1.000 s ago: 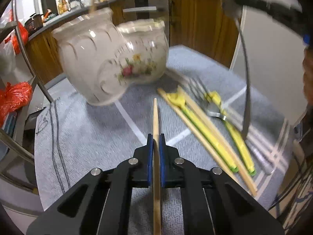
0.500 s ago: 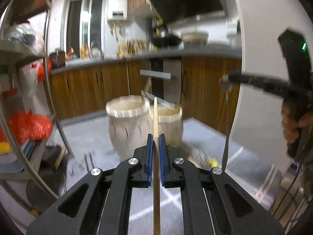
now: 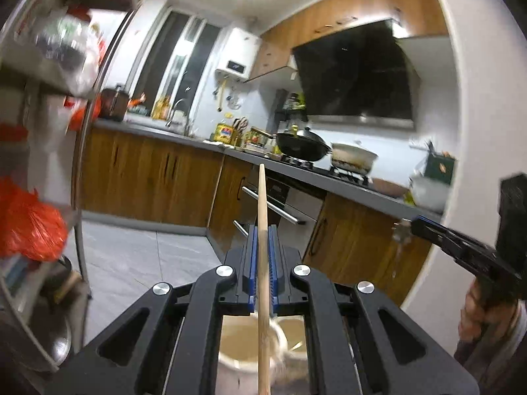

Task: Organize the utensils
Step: 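Lower chopstick into tall pot with left gripper while right gripper lowers fork into short pot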

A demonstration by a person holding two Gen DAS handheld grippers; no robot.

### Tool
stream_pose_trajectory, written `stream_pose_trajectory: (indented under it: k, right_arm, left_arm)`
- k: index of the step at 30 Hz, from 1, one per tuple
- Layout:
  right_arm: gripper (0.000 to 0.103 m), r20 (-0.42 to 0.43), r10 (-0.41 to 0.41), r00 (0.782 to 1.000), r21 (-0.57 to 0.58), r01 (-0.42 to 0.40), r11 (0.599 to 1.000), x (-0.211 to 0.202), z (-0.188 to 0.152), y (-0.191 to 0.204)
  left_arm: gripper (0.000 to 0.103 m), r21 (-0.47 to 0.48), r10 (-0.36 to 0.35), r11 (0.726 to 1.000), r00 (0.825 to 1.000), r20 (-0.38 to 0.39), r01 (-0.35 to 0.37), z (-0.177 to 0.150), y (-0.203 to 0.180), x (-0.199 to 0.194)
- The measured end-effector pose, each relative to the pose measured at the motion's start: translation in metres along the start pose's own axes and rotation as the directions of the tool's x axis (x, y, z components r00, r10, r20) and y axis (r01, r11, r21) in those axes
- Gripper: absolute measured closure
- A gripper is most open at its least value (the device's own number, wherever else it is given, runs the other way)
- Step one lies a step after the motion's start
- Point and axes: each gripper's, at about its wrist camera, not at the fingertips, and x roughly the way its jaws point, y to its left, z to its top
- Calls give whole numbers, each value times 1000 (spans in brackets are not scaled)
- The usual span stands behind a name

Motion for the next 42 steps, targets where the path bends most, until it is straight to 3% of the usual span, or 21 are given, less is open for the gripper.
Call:
stream_pose_trajectory:
  k: [3, 8, 14, 25, 29, 37, 40, 41, 42]
  right_arm:
    - [101, 25, -38, 999, -14, 38, 999, 12, 3, 4]
    - [101, 49, -91, 995, -38, 93, 995, 36, -6, 12]
    - [101, 25, -104, 994, -68, 105, 992, 55, -27, 22]
    - [101, -80, -76, 994, -127, 66, 990, 79, -62, 32]
    - [101, -122, -66, 990, -106, 53, 993, 85, -71, 28]
    - [101, -166, -66, 984, -55, 58, 997, 90, -81, 19]
    - [99, -174, -56, 983, -41, 50, 998, 89, -80, 17]
    - [96, -178, -51, 983, -35, 45, 998, 89, -80, 16]
    - [86, -181, -44, 983, -27, 40, 999, 88, -80, 15]
  left_arm:
    - [97, -22, 35, 999, 999, 4, -35, 3, 7, 24]
    - [97, 18, 90, 996, 996, 17, -90, -1, -2, 58]
    - [97, 144, 132, 981, 991, -26, -127, -23, -16, 88]
    - [97, 134, 116, 986, 988, -105, -102, -46, 1, 69]
    - [97, 184, 116, 979, 984, -134, -90, -53, -2, 69]
    - [97, 180, 132, 978, 982, -139, -106, -56, 1, 63]
    - [92, 172, 137, 979, 981, -135, -114, -53, 3, 61]
    - [84, 170, 140, 978, 982, -128, -118, -52, 3, 59]
    - [76, 167, 140, 979, 983, -120, -119, -50, 3, 57]
